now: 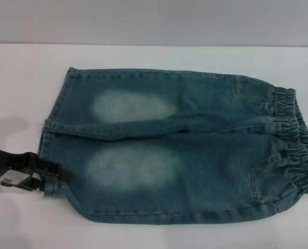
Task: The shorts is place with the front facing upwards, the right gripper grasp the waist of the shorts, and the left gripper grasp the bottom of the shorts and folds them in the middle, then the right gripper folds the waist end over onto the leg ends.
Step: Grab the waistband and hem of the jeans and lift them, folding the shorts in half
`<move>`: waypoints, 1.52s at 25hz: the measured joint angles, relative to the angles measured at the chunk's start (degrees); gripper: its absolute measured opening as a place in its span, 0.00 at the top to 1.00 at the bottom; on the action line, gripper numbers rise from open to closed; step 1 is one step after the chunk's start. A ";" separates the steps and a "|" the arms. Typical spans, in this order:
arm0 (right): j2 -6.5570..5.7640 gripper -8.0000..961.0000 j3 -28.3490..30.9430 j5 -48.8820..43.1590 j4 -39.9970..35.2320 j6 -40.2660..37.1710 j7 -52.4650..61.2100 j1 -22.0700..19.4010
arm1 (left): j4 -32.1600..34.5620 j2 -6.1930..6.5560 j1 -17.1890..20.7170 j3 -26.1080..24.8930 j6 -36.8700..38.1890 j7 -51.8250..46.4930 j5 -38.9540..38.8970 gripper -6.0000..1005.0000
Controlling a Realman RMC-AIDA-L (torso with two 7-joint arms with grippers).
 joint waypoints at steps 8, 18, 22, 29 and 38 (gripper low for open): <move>0.00 0.32 0.10 0.17 -0.17 0.63 -0.07 0.00 | 1.25 0.05 -0.18 0.00 -1.36 -0.79 0.00 0.29; 0.00 0.32 0.29 0.30 -0.25 0.69 -0.11 0.05 | 1.32 0.12 -0.53 2.09 -2.21 -1.13 0.20 0.78; 0.00 0.32 0.29 0.30 -0.30 1.10 -0.11 0.10 | 1.32 0.10 -0.62 2.15 -2.39 -1.19 0.09 0.86; -0.58 0.32 -0.95 -0.60 -0.61 3.09 2.13 0.31 | 1.32 0.06 -1.21 1.85 -3.36 -2.04 0.08 0.99; -5.67 0.32 -12.10 -27.05 -8.88 7.70 34.51 -0.04 | 1.32 -0.35 -2.81 1.67 -6.39 -2.49 -1.41 0.99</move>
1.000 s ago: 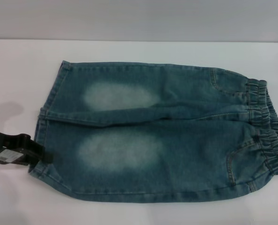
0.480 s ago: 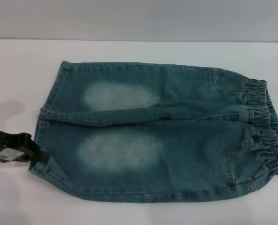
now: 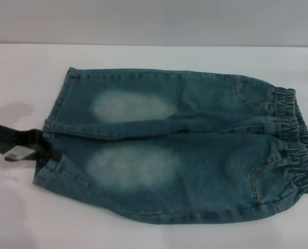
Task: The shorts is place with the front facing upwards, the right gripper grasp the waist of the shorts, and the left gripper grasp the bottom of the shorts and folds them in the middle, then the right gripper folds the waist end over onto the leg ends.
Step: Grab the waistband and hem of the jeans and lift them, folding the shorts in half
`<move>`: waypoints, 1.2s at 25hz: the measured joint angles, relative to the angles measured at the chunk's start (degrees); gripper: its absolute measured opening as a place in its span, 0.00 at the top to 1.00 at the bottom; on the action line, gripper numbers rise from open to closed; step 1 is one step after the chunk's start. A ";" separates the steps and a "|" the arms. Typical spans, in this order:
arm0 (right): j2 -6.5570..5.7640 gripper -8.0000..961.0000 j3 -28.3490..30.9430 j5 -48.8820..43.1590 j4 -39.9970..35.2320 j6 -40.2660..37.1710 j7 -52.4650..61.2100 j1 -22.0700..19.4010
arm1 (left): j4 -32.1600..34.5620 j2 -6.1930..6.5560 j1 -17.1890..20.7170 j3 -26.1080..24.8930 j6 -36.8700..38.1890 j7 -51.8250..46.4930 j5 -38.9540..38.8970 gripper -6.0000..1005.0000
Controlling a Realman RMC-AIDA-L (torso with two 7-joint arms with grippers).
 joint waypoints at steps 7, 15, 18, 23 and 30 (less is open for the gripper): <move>-3.47 0.32 -5.47 -34.16 -13.62 -11.17 31.22 2.14 | 0.00 -0.24 0.16 0.11 -2.89 0.19 -3.57 0.99; -5.49 0.32 -5.83 -61.57 -24.19 -31.02 47.65 8.48 | 0.00 -0.48 -0.26 0.53 -5.15 0.60 -4.51 0.99; -5.95 0.32 -5.92 -70.36 -25.59 -36.87 49.71 11.61 | 0.00 -0.48 -0.57 0.61 -5.75 0.63 -4.53 0.99; -5.68 0.32 -7.75 -77.28 -25.64 -41.41 49.91 14.16 | 0.00 -0.44 -0.93 0.62 -6.37 0.68 -4.64 0.99; -5.08 0.32 -15.36 -83.37 -25.37 -41.94 50.81 15.06 | 0.09 -0.41 -1.30 0.33 -6.82 0.68 -4.66 0.98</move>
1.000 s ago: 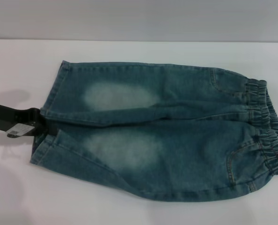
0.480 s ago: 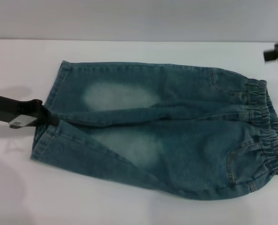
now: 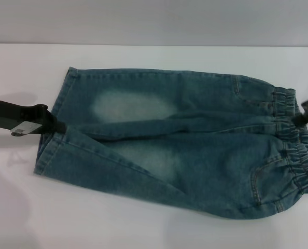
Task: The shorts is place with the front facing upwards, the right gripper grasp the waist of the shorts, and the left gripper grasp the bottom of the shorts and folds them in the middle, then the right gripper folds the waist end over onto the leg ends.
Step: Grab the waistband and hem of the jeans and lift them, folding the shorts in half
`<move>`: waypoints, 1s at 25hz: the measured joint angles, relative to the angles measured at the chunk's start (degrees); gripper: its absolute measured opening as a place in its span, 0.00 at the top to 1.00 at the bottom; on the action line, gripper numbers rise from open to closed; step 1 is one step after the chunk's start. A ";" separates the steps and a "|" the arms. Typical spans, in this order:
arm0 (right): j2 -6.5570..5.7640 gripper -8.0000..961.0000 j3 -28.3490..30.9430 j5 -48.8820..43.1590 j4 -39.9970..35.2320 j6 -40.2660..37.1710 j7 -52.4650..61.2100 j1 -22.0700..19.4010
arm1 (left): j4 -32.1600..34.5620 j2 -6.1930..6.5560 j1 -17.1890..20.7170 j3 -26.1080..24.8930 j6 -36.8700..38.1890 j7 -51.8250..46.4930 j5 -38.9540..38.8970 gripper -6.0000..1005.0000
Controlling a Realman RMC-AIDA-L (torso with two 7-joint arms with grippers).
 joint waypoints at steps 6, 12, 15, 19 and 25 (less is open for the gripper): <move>1.36 0.32 -3.85 -4.74 0.06 -0.66 0.02 0.03 | 0.08 -0.24 -0.03 0.28 -0.30 0.02 0.00 0.98; 2.66 0.32 -4.33 -9.07 0.36 -0.69 -0.13 0.12 | 0.12 -0.35 -0.04 0.29 -0.75 -0.04 0.01 0.98; 2.81 0.32 -4.79 -9.60 1.20 -0.69 -0.30 0.15 | 0.42 -0.56 0.10 0.28 -0.92 -0.13 0.01 0.98; 3.06 0.32 -6.55 -11.20 2.17 -0.50 -0.32 0.16 | 0.55 -0.78 0.35 0.16 -1.36 -0.26 0.01 0.98; 3.27 0.32 -6.83 -13.68 2.33 -0.44 -0.32 0.19 | 0.55 -1.08 0.41 0.28 -1.67 -0.33 0.01 0.98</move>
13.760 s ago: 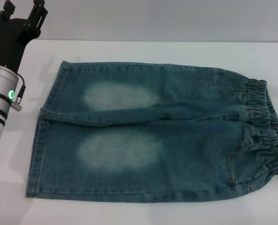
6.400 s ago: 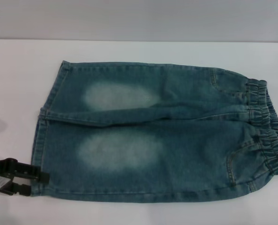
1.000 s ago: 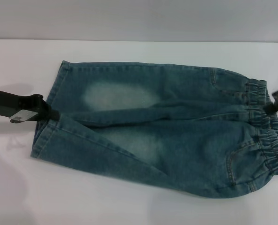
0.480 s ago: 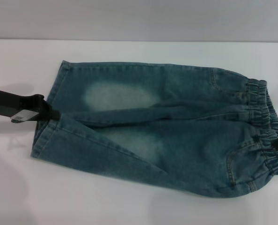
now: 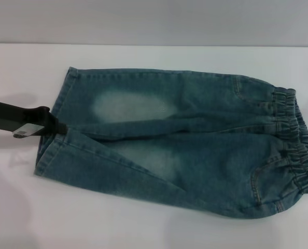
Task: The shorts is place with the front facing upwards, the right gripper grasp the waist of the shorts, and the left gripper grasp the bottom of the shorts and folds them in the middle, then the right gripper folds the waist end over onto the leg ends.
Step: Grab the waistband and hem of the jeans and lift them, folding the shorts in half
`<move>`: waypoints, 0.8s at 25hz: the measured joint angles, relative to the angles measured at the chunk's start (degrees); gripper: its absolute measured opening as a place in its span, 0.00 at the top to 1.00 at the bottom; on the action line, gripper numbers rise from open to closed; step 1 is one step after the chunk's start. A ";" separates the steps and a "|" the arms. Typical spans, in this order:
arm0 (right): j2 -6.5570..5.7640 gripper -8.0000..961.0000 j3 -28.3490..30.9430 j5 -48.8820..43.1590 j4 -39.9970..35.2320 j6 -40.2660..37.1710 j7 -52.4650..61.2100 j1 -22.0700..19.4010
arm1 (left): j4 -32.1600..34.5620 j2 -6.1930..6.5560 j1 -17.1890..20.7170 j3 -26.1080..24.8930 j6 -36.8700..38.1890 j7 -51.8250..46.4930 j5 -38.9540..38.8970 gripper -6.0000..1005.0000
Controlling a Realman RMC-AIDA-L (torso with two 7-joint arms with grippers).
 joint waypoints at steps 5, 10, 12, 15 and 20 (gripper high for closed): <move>0.05 0.32 -0.42 -1.22 0.79 0.17 -0.08 0.26 | -0.01 -0.18 0.05 0.00 -0.41 -0.03 0.00 0.98; 0.67 0.32 -1.43 -2.10 0.99 0.16 -0.16 0.36 | -0.02 -0.28 0.16 0.01 -0.79 -0.20 0.00 0.98; 1.03 0.32 -1.73 -2.49 1.11 0.20 -0.17 0.39 | -0.03 -0.29 0.18 0.00 -0.90 -0.21 0.00 0.98; 1.55 0.32 -2.09 -3.40 1.31 0.26 -0.22 0.50 | -0.03 -0.30 0.19 0.00 -1.03 -0.22 0.00 0.98; 1.71 0.32 -2.12 -3.79 1.83 0.46 -0.36 0.53 | -0.03 -0.30 0.19 0.00 -1.36 -0.24 0.00 0.98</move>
